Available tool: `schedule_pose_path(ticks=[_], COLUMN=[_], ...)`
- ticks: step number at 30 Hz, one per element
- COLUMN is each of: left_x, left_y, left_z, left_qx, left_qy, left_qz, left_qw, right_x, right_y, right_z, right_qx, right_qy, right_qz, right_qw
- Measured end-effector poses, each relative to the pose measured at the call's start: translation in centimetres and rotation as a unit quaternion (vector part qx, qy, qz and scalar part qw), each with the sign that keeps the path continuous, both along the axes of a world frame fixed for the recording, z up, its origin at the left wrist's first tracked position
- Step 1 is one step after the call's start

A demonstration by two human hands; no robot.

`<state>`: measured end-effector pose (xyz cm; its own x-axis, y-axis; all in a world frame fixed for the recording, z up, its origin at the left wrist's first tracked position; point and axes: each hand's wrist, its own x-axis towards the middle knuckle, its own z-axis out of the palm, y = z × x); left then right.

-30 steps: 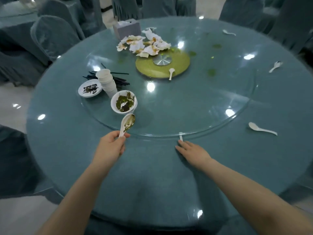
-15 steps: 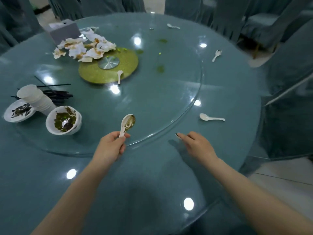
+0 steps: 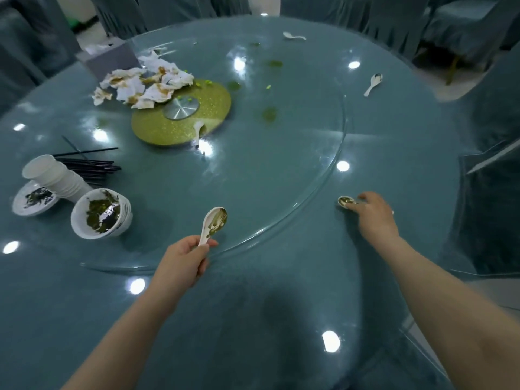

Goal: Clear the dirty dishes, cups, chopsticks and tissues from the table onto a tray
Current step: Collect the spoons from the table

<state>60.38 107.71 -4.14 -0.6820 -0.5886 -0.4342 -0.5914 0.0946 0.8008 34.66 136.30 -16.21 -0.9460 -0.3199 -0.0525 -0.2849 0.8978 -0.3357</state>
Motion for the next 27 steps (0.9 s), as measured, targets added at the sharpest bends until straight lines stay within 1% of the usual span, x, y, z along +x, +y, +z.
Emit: schedule_pose_path(ticks=[1, 3, 4, 5, 7, 9, 13, 14, 18, 22, 25, 27], left_x=[0.3, 0.9, 1.4, 1.8, 2.9, 4.2, 7.3, 8.2, 12.1, 17.6, 21.7, 24.5], left_y=[0.0, 0.1, 0.1, 0.0, -0.1, -0.1, -0.1, -0.1, 0.2, 1.0, 1.1, 0.9], left_z=[0.1, 0.2, 0.2, 0.2, 0.2, 0.3, 0.7, 0.9, 2.0, 3.9, 4.9, 5.4], left_qx=[0.002, 0.006, 0.007, 0.007, 0.007, 0.005, 0.012, 0.01, 0.005, 0.0, -0.006, -0.005], left_qy=[-0.001, -0.004, -0.007, -0.011, -0.014, -0.013, 0.003, 0.007, 0.029, 0.064, 0.094, 0.111], left_qz=[0.003, 0.009, 0.012, 0.016, 0.023, 0.023, 0.026, 0.027, 0.032, 0.05, 0.077, 0.101], left_qw=[1.0, 1.0, 1.0, 1.0, 1.0, 1.0, 1.0, 1.0, 0.999, 0.997, 0.993, 0.989], right_x=[0.1, 0.3, 0.5, 0.9, 2.6, 5.1, 11.2, 12.5, 17.5, 23.3, 27.8, 30.6], right_y=[-0.1, -0.1, -0.4, -0.8, -1.7, -1.8, -2.5, -3.0, -5.3, -7.6, -9.8, -11.3], right_z=[-0.1, -0.2, -0.4, -0.5, -0.5, -0.1, 0.0, 0.2, 2.8, 6.5, 9.0, 10.4], right_qx=[0.037, 0.071, 0.061, 0.041, -0.021, -0.006, -0.037, -0.045, -0.102, -0.161, -0.214, -0.244], right_qy=[0.007, -0.004, -0.008, -0.021, -0.047, -0.024, -0.08, -0.072, -0.047, -0.052, -0.077, -0.122], right_qz=[0.039, 0.069, 0.064, 0.032, -0.013, 0.005, 0.072, 0.078, 0.069, 0.08, 0.099, 0.106], right_qw=[0.999, 0.995, 0.996, 0.998, 0.999, 1.0, 0.993, 0.993, 0.991, 0.982, 0.969, 0.956])
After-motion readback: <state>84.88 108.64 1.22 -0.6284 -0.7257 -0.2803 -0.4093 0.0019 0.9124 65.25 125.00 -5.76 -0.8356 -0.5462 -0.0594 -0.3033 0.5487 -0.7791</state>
